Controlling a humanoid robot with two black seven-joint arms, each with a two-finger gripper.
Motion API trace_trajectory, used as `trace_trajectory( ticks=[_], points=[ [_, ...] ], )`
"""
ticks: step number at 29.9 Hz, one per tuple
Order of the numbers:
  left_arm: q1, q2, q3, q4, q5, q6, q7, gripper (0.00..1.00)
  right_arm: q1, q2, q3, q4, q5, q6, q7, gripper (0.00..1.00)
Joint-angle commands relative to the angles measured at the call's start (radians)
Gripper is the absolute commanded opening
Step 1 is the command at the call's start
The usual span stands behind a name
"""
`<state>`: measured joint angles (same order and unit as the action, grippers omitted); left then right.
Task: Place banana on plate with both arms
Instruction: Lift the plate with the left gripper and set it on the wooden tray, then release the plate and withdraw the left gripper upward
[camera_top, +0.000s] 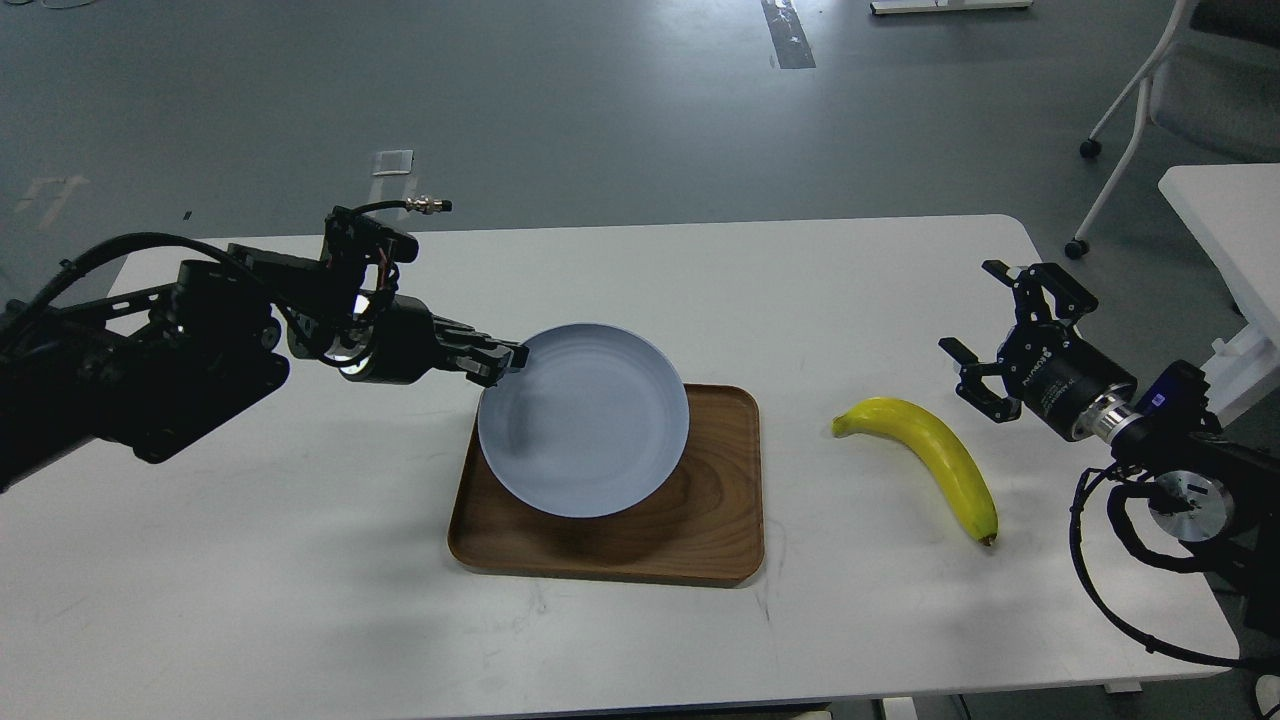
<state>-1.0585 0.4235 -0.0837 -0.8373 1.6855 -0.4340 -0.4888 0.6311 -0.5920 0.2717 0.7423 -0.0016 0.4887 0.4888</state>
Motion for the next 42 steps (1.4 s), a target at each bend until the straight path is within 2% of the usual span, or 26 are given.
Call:
trace_trajectory(
  ticks=[1, 21, 22, 23, 24, 26, 28, 29, 33, 35, 42],
  points=[
    [0.005, -0.028, 0.028, 0.03, -0.001, 0.0, 0.0, 0.0, 0.001, 0.0, 0.0, 0.0, -0.001, 0.0, 0.0, 1.0],
    [0.015, -0.144, 0.053, 0.127, -0.006, -0.008, 0.0, 0.0, -0.001, -0.002, 0.0, -0.001, -0.001, 0.0, 0.0, 1.0],
    [0.015, -0.146, 0.053, 0.129, -0.006, -0.008, 0.0, 0.03, -0.001, -0.002, 0.0, -0.001, -0.001, 0.0, 0.0, 1.0],
    [0.015, -0.146, 0.053, 0.129, -0.006, -0.008, 0.0, 0.14, -0.001, -0.002, 0.0, -0.001, -0.001, 0.0, 0.0, 1.0],
    [0.015, -0.146, 0.053, 0.129, -0.009, -0.008, 0.0, 0.39, -0.001, -0.002, 0.0, -0.001, 0.0, 0.0, 0.0, 1.0],
    [0.015, -0.146, 0.053, 0.129, -0.01, -0.006, 0.0, 0.59, -0.001, -0.005, 0.0, -0.001, -0.001, 0.0, 0.0, 1.0],
    [0.011, -0.146, 0.052, 0.129, -0.013, -0.005, 0.0, 0.93, 0.001, -0.006, 0.0, -0.001, -0.001, 0.0, 0.0, 1.0],
    [0.008, -0.146, 0.052, 0.129, -0.015, -0.005, 0.0, 0.96, 0.001, -0.006, 0.0, -0.001, -0.001, 0.0, 0.0, 1.0],
    [-0.008, -0.131, 0.035, 0.121, -0.113, -0.006, 0.0, 0.97, 0.001, -0.02, 0.0, 0.002, -0.001, 0.0, 0.0, 1.0],
    [-0.034, -0.112, 0.029, 0.118, -0.293, -0.009, 0.0, 0.97, 0.001, -0.025, 0.0, 0.003, -0.001, 0.0, 0.0, 1.0],
    [-0.035, 0.003, 0.013, 0.092, -1.243, -0.015, 0.0, 0.98, 0.001, -0.028, 0.0, 0.002, -0.001, 0.0, 0.0, 1.0]
  ],
)
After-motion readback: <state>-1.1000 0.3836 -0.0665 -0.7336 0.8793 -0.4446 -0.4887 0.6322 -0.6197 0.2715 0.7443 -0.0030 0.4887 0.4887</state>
